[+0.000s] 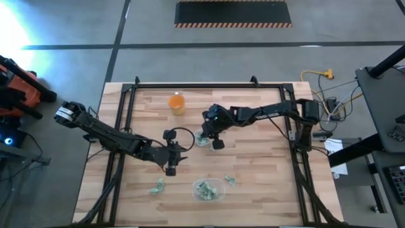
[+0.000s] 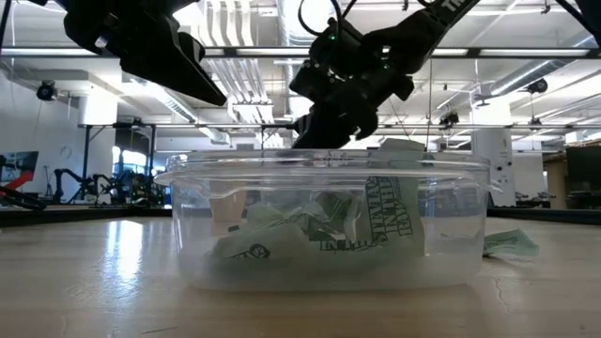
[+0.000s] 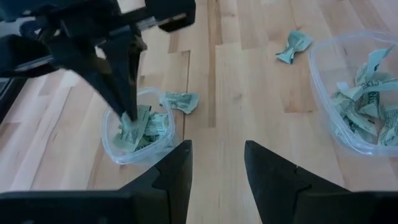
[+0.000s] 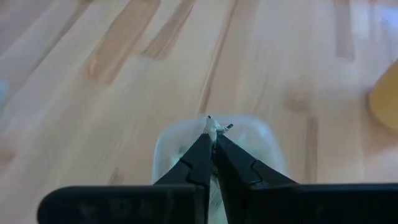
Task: Pick and place Stevia / Truvia into bins
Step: Put the white stevia packet into the top transparent bin, then put the white stevia packet into the bottom transparent bin
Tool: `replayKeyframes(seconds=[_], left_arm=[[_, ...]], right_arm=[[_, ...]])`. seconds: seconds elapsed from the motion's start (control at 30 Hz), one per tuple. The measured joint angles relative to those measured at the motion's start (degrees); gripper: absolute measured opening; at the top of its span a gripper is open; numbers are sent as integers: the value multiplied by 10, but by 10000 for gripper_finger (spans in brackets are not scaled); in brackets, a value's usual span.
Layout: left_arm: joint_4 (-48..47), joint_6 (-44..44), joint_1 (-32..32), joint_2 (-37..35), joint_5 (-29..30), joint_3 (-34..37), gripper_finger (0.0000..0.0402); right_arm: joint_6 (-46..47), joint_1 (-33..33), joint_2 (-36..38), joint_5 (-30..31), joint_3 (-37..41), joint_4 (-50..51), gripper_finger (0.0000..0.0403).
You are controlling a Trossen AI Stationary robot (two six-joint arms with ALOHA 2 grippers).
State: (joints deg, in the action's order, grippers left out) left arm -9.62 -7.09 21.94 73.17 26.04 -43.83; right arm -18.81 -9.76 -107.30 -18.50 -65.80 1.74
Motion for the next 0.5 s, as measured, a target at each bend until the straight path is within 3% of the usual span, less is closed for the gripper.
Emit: replayKeyframes(seconds=[0.13,0.5], left_arm=[[0,0,0,0,0,1,130],[1,0,0,0,0,3,130]], right_arm=[[-1,0,2,0,-5,31,38],[2,0,15,0,-3,42,157]])
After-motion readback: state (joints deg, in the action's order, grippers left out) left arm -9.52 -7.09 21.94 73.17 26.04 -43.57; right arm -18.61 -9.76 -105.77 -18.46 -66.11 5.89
